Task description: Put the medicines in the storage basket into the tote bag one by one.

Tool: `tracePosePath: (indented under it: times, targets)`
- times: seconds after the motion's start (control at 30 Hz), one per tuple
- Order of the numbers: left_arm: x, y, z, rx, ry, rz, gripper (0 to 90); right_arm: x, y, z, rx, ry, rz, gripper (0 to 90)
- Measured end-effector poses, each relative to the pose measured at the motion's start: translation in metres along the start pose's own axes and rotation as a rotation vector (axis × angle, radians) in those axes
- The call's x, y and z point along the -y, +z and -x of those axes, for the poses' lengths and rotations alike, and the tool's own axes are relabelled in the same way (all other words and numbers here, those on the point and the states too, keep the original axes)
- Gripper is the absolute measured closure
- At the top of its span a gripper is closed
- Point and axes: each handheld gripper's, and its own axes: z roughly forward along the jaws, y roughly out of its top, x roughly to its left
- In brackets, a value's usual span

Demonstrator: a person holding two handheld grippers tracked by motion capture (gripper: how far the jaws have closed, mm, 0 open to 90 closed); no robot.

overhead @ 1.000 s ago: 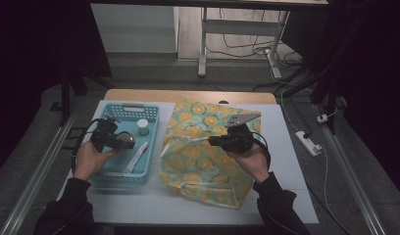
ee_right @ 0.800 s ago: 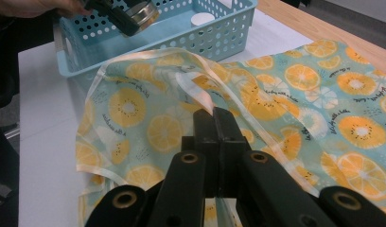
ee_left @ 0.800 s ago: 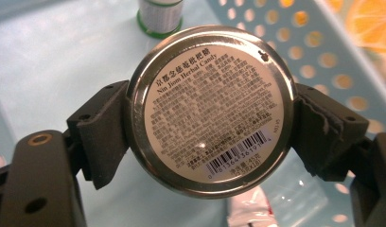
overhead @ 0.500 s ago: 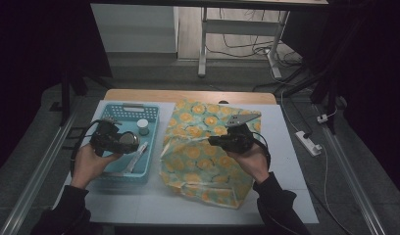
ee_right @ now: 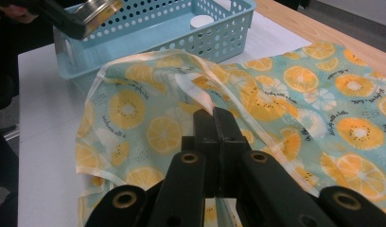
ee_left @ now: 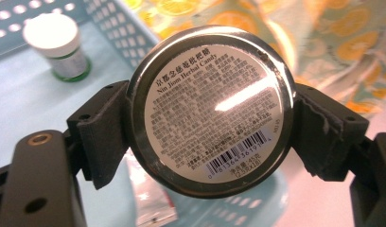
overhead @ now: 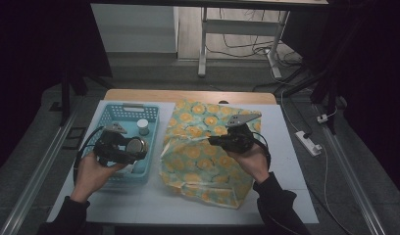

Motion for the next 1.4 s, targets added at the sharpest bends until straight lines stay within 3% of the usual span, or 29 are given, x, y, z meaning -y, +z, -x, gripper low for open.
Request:
tracePosePath:
  times: [0.33, 0.6, 1.13, 1.4]
  targets:
    - [-0.004, 0.002, 0.034, 0.049, 0.087, 0.019, 20.4, 0.000, 0.000, 0.001, 0.004, 0.001, 0.005, 90.0]
    - [-0.008, 0.013, 0.055, 0.092, 0.135, 0.017, 20.4, 0.001, -0.001, 0.001, 0.005, 0.001, 0.005, 90.0]
    - [-0.030, 0.057, 0.092, 0.172, 0.213, -0.032, 20.4, 0.001, 0.000, 0.001, 0.014, 0.006, 0.013, 90.0]
    - [-0.038, 0.081, 0.102, 0.186, 0.231, -0.050, 20.4, 0.001, 0.001, 0.001, 0.015, 0.005, 0.012, 90.0]
